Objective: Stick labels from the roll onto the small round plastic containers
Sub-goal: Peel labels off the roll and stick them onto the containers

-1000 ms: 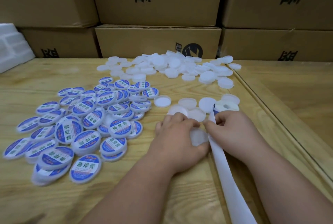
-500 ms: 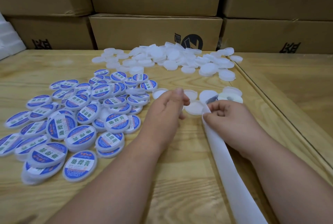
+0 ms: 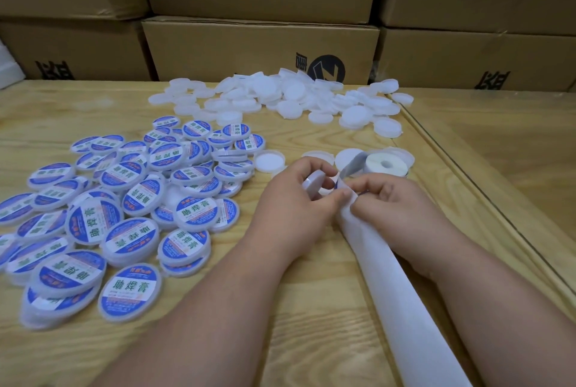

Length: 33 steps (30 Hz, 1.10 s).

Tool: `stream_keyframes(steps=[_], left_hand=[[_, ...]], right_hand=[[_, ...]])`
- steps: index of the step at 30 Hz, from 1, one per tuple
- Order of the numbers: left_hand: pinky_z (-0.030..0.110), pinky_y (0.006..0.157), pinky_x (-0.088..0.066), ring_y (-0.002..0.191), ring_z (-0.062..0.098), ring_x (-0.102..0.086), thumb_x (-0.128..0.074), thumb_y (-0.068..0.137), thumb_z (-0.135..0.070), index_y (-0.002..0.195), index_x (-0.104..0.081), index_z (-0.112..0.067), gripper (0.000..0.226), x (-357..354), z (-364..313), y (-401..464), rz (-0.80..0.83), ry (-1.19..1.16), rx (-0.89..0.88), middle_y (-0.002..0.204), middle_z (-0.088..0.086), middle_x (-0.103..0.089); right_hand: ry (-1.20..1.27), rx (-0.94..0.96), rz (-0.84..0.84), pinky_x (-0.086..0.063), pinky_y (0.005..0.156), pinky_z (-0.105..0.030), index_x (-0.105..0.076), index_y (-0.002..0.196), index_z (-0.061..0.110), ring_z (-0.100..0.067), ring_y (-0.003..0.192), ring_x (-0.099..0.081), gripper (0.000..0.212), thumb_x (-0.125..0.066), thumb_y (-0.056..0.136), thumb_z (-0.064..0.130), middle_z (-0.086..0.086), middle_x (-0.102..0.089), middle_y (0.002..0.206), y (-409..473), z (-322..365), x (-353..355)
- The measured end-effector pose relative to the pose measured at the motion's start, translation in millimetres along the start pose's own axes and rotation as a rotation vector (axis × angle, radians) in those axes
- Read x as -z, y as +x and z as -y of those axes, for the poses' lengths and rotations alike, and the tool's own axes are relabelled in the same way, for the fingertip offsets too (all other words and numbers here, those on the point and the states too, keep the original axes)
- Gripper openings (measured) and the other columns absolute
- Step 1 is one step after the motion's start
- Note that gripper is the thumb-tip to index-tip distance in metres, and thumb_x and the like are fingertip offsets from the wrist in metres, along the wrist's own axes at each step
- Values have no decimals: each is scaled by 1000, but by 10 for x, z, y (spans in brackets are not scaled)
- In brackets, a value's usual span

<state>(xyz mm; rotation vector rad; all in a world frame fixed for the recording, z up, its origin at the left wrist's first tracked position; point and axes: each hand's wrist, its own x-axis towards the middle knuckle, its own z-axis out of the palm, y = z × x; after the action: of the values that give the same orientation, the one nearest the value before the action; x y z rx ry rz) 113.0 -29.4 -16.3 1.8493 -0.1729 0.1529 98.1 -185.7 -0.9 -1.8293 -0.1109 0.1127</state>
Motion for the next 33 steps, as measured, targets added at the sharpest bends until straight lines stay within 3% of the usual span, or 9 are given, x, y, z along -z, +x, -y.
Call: stream_keyframes(steps=[4, 7, 9, 12, 14, 19, 23, 27, 33], left_hand=[[5, 59, -41, 69, -10, -59, -80, 82, -32, 92, -65, -37, 19, 10, 11, 11, 5, 29, -10, 87, -30, -68], [6, 59, -42, 69, -9, -60, -80, 84, -30, 92, -66, -37, 18, 10, 20, 15, 14, 28, -16, 86, -31, -69], [6, 60, -42, 69, -9, -59, -81, 84, -29, 93, -67, -36, 17, 8, 25, 16, 24, 11, -6, 84, -29, -69], [5, 65, -43, 79, -10, -61, -77, 87, -28, 91, -68, -37, 14, 14, 37, 21, 1, 25, -10, 86, -27, -70], [4, 68, -43, 88, -11, -61, -73, 88, -26, 90, -67, -38, 13, 16, 45, 29, -34, 26, -14, 93, -26, -70], [21, 57, -49, 67, 5, -60, -62, 86, -19, 87, -68, -39, 21, 19, 19, 56, -151, -105, 57, 84, -29, -68], [23, 51, -46, 58, 11, -56, -57, 77, -18, 83, -69, -37, 24, 48, 5, 57, -241, -233, 75, 72, -14, -69], [23, 49, -43, 57, 11, -53, -55, 72, -22, 83, -71, -37, 25, 74, -26, 43, -291, -326, 100, 65, -14, -65], [12, 57, -46, 71, 6, -65, -60, 74, -28, 85, -76, -33, 20, 68, -51, 0, -186, -296, 81, 79, -20, -72]], right_hand=[[1, 13, -69, -53, 72, -27, -79, 90, 23, -10, 79, -68, 8, -72, 86, 22, -5, -77, 89, 22, -30, -13], [-22, 13, -70, -51, 78, -38, -78, 93, 22, -18, 82, -64, 12, -68, 93, 15, -21, -72, 100, 14, -50, -3], [-15, 13, -32, -49, 72, -35, -77, 92, 24, -17, 77, -63, 14, -67, 87, 16, -20, -73, 96, 8, -45, 10], [46, -15, 7, -47, 55, -23, -79, 91, 25, -9, 61, -61, 27, -60, 71, 24, -3, -72, 72, 4, -27, 31], [55, -26, 2, -46, 55, -22, -79, 93, 26, -9, 61, -61, 36, -55, 67, 22, 1, -72, 73, 22, -43, 53], [70, -44, -118, -43, 68, -34, -75, 95, 27, -20, 71, -55, 42, -48, 64, 17, -3, -69, 82, 76, -85, 56], [69, -21, -192, -43, 55, -27, -69, 97, 29, -15, 63, -50, 42, -48, 63, 18, -2, -58, 77, 81, -91, 48], [-40, 121, -223, -36, 46, -17, -60, 100, 37, -8, 50, -38, 33, -52, 75, 17, 9, -42, 59, 59, -118, 6], [-200, 405, -309, -41, 58, -11, -67, 93, 40, -4, 60, -47, 32, -69, 85, 9, 19, -50, 73, 72, -120, -19]])
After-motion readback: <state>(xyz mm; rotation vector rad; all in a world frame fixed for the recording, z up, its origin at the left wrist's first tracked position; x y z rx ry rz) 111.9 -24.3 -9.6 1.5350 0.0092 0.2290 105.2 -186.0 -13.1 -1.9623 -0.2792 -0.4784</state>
